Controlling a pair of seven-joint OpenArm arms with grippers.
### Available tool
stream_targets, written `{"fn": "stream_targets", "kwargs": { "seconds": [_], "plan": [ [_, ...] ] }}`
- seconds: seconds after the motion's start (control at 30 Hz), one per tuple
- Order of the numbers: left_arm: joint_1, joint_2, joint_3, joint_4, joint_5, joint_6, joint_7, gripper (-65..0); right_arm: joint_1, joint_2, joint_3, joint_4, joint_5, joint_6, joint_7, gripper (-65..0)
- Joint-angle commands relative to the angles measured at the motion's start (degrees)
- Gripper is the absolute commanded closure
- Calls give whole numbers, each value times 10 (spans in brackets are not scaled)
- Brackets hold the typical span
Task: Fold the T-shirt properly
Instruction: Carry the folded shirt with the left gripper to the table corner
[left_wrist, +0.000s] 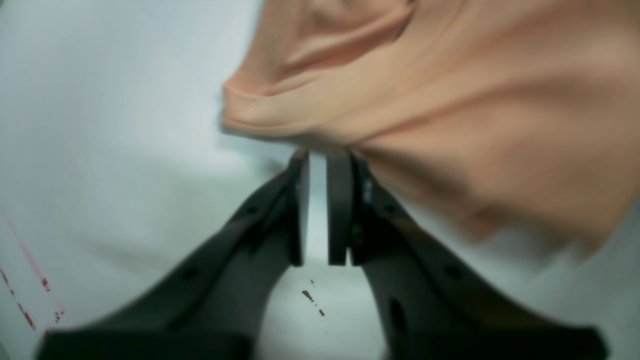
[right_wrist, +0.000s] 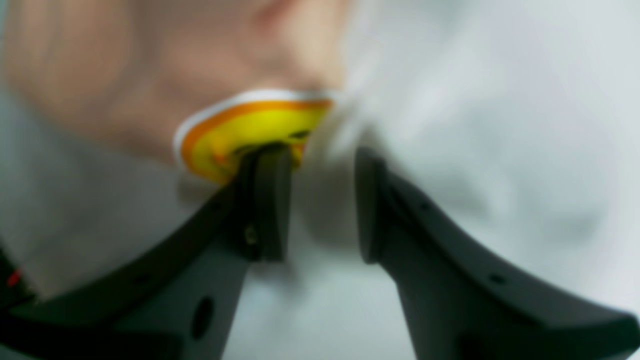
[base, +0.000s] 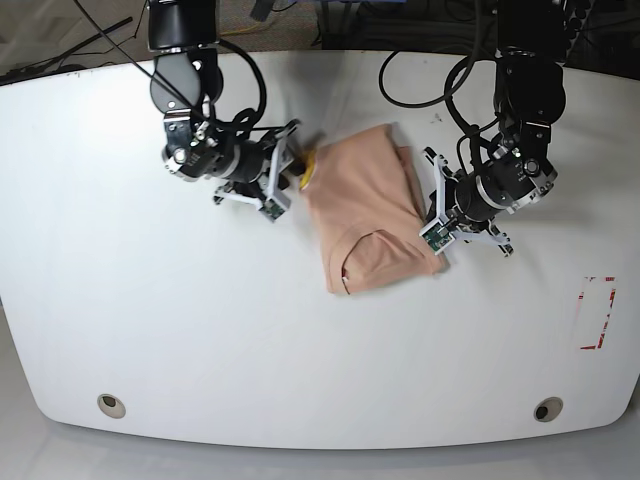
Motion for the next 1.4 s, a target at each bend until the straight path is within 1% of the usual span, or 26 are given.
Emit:
{"fn": "stream_targets", "kwargs": {
  "seconds": [0.0,0.07,0.13,0.23,0.37,0.5,0.6,0.67,0.77,0.83,0.97,1.03,1.1,1.27,1.37],
  "plan": [
    [-11,11,-2,11,-3,1,-10,-133,-4,-17,-39,25,9,1,10,-197],
    [-12,26,-3,10,-2,1,-10,-210,-9,-22,-63,33,9,1,10,-195],
    [-12,34,-3,9,-2,1,-10,-271,-9,-22,-72,37,9,1,10,-195],
    [-12,38,1,9,-2,1,-10,-319,-9,-20,-72,49,12,1,10,-195],
    [-10,66,3,7,-2,78,-10,-388,-10,-5,-49,77,15,1,9,-195],
    [-11,87,3,-7,-2,129,-12,-450,-9,8,-26,80,15,1,9,-195],
    [-11,98,3,-40,-2,137,-14,-469,-6,11,-13,79,15,1,9,-195],
    [-11,103,12,-65,-2,139,-21,-469,-6,11,-6,79,15,1,9,-195],
    [-8,101,30,-120,-2,141,-57,-469,-5,11,10,79,15,1,9,-195],
    [-8,100,33,-155,-1,141,-70,-469,-5,11,17,81,15,1,9,-195],
    [-12,75,31,-247,-2,141,-80,-465,-5,11,19,82,15,1,9,-195],
    [-14,60,28,-269,-3,141,-88,-465,-5,11,19,82,15,1,9,-195],
    [-13,25,7,-270,-3,141,-90,-465,-5,12,19,83,15,1,9,-195],
    [-11,-34,-51,-271,-3,137,-90,-465,-3,21,19,83,15,1,9,-195],
    [-8,-90,-83,-276,-3,136,-90,-468,0,27,20,94,15,1,9,-195]
  ]
}}
